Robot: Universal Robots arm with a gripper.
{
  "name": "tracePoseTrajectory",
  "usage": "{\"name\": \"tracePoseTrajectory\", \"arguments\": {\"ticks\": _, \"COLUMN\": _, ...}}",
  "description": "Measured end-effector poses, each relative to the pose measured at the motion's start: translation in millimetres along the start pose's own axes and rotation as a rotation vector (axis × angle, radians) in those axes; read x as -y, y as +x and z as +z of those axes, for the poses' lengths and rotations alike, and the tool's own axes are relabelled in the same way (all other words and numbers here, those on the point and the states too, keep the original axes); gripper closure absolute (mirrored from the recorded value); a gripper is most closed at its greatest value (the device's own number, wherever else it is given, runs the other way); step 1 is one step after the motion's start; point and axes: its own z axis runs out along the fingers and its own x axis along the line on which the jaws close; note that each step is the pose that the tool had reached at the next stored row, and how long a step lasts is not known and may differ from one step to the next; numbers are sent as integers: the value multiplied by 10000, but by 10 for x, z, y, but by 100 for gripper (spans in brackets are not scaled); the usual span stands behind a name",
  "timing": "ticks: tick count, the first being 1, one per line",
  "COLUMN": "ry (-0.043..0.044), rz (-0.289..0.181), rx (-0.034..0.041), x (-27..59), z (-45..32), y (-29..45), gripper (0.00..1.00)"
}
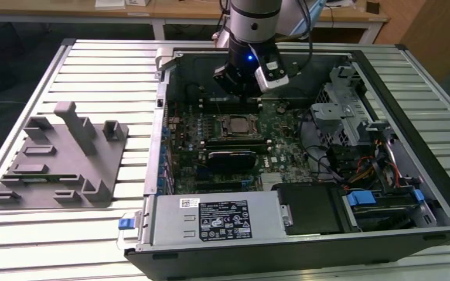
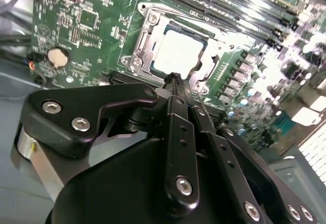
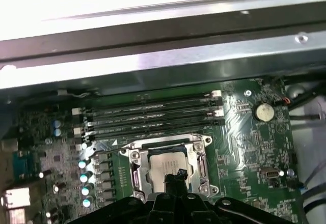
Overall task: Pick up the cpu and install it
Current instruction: 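Close the cpu cover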
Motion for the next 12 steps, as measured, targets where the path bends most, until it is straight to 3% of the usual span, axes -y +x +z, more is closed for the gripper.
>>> {"name": "tracePoseTrajectory", "arguments": {"ticks": 4, "ry": 74, "rz": -650, "rx": -29, "x": 0, "z": 1, "y": 0, "gripper": 89}}
{"name": "tracePoseTrajectory", "arguments": {"ticks": 7, "ry": 180, "rz": -1043, "rx": -39, "x": 0, "z": 2, "y": 0, "gripper": 89}}
{"name": "tracePoseTrajectory", "arguments": {"ticks": 12, "ry": 216, "rz": -1137, "rx": -41, "x": 1, "z": 1, "y": 0, "gripper": 89}}
